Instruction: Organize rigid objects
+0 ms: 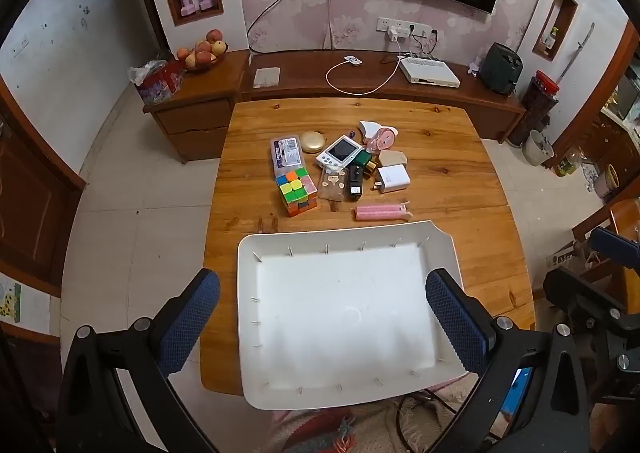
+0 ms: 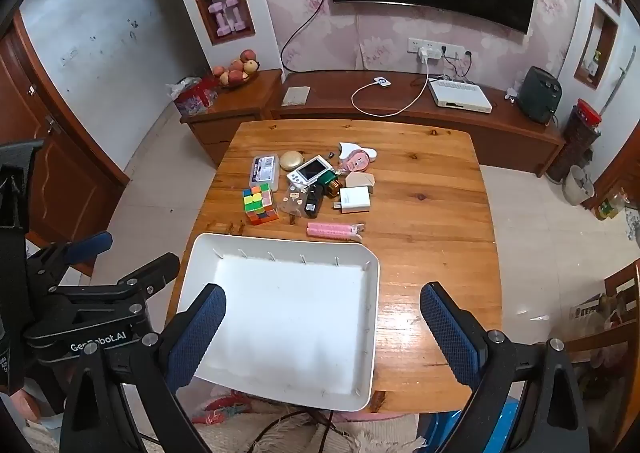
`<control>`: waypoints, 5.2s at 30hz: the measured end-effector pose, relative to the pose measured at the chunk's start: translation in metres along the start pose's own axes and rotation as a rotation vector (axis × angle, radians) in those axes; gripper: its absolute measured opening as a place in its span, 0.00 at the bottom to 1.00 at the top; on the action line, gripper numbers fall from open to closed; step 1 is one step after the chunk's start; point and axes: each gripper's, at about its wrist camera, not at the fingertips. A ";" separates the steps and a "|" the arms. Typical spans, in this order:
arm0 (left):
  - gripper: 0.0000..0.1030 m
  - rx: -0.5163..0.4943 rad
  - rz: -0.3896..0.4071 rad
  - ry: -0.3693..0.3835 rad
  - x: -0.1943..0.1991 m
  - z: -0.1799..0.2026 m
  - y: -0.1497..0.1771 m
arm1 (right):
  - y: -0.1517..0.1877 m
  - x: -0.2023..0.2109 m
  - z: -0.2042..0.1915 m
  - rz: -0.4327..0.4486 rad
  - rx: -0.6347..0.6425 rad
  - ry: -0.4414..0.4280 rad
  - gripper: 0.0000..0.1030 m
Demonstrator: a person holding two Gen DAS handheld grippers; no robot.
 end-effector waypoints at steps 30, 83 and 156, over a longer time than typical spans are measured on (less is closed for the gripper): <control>0.99 0.001 0.010 -0.001 -0.002 -0.007 -0.005 | 0.001 -0.001 0.002 0.011 -0.004 -0.002 0.95; 0.99 0.026 -0.015 -0.054 -0.023 -0.035 -0.021 | -0.013 -0.010 0.004 0.061 0.007 -0.029 0.95; 0.99 0.227 -0.214 -0.077 -0.268 -0.052 -0.101 | -0.088 -0.350 0.090 -0.291 -0.084 -0.017 0.76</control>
Point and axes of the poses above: each gripper's, at about its wrist camera, not at the fingertips, and x roughly against the way its jaws point, z to its right, y to its underside, and after that the axes turned 11 degrees about x, right-handed
